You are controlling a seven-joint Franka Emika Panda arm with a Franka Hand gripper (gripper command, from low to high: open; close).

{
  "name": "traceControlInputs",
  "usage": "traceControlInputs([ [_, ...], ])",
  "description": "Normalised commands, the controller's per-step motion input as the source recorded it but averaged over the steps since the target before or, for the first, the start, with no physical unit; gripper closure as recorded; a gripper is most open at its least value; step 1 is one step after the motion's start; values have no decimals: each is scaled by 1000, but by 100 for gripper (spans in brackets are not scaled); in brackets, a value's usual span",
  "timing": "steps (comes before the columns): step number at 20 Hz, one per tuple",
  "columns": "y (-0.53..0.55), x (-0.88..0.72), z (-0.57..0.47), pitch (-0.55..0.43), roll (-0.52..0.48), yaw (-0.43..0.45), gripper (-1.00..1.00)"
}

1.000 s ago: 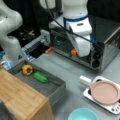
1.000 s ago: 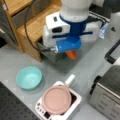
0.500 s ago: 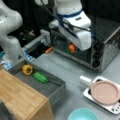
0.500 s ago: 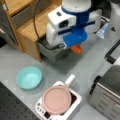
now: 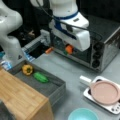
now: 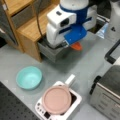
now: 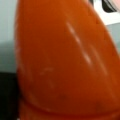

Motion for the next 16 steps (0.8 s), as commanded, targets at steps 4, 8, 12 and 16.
traceControlInputs([
  [4,-304,-224,-63,-225,123,223,100],
  [8,-258,-217,-111,-213,130,171,100],
  [12,-172,-218,-134,-197,136,144,100],
  [16,-78,-244,-182,-145,66,82,100],
])
